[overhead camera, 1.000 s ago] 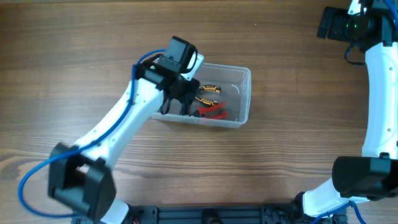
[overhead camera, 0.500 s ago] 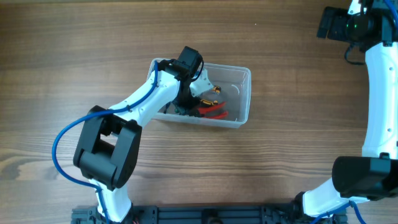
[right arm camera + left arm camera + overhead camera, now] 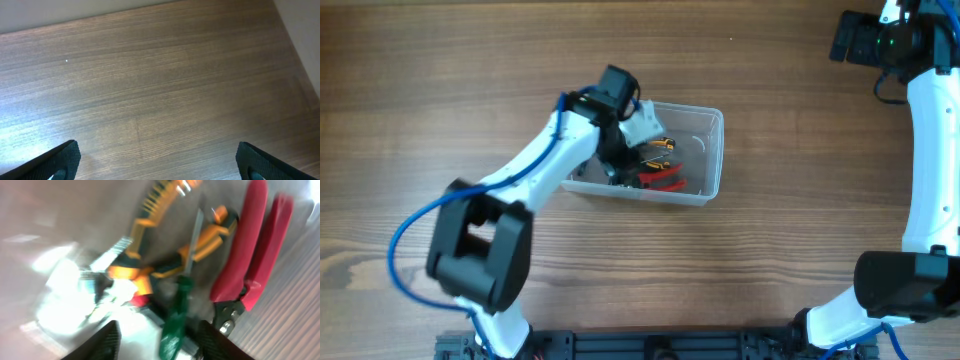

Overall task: Pack container
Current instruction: 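Carry the green screwdriver into the container and release it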

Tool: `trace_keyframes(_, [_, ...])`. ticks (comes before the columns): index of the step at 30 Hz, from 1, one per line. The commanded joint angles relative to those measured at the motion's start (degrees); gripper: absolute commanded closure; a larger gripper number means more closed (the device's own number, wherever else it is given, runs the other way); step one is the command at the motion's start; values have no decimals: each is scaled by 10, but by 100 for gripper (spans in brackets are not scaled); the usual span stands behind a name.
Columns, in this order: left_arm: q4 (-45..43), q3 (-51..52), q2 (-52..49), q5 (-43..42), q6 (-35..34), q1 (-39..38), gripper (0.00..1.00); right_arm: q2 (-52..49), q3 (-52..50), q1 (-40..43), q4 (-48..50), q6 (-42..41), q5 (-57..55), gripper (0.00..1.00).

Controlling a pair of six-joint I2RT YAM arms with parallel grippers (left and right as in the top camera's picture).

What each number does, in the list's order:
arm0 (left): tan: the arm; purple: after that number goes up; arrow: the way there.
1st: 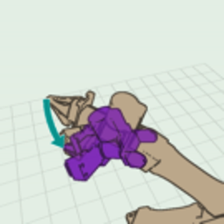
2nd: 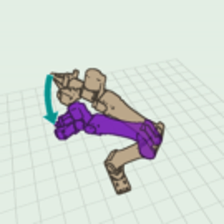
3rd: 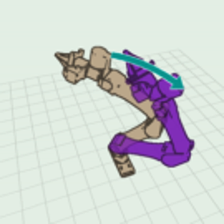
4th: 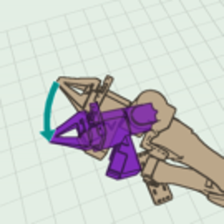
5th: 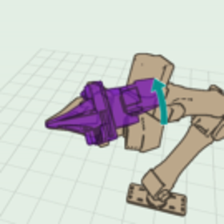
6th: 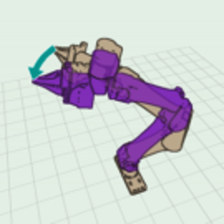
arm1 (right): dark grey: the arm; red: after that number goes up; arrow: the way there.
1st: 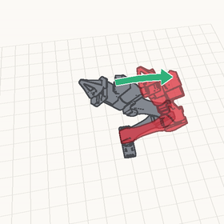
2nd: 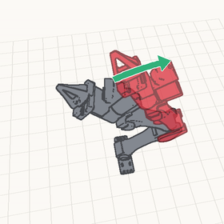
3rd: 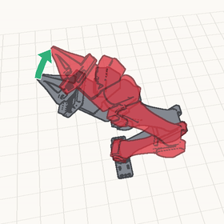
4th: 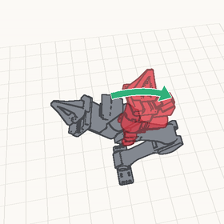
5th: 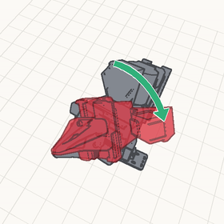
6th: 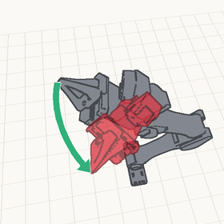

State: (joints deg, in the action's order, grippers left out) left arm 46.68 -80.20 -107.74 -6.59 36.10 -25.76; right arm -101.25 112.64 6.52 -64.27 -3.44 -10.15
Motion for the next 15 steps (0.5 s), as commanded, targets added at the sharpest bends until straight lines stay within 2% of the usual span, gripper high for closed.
trace_keyframes(1, [-18,-54,98,-7,-121,35,12,3,4,-2,2,-10,-4,0])
trace_keyframes(2, [-30,-54,119,-2,-163,48,11,3,4,-2,2,-11,-4,0])
trace_keyframes(3, [-38,-54,135,11,-198,61,3,3,4,-2,2,-11,-4,0])
trace_keyframes(4, [-45,-54,151,30,-235,76,0,3,4,-2,2,-10,-3,0])
trace_keyframes(6, [-51,-54,182,68,-323,121,0,3,4,-2,2,-11,-3,0])
trace_keyframes(7, [-51,-54,192,71,-346,143,0,3,4,-2,2,-11,-4,0])
trace_keyframes(10, [-50,-54,204,71,-388,198,0,3,4,-2,2,-10,-4,0])
trace_keyframes(15, [-37,-54,204,63,-396,235,0,3,4,-2,2,-10,-4,0])
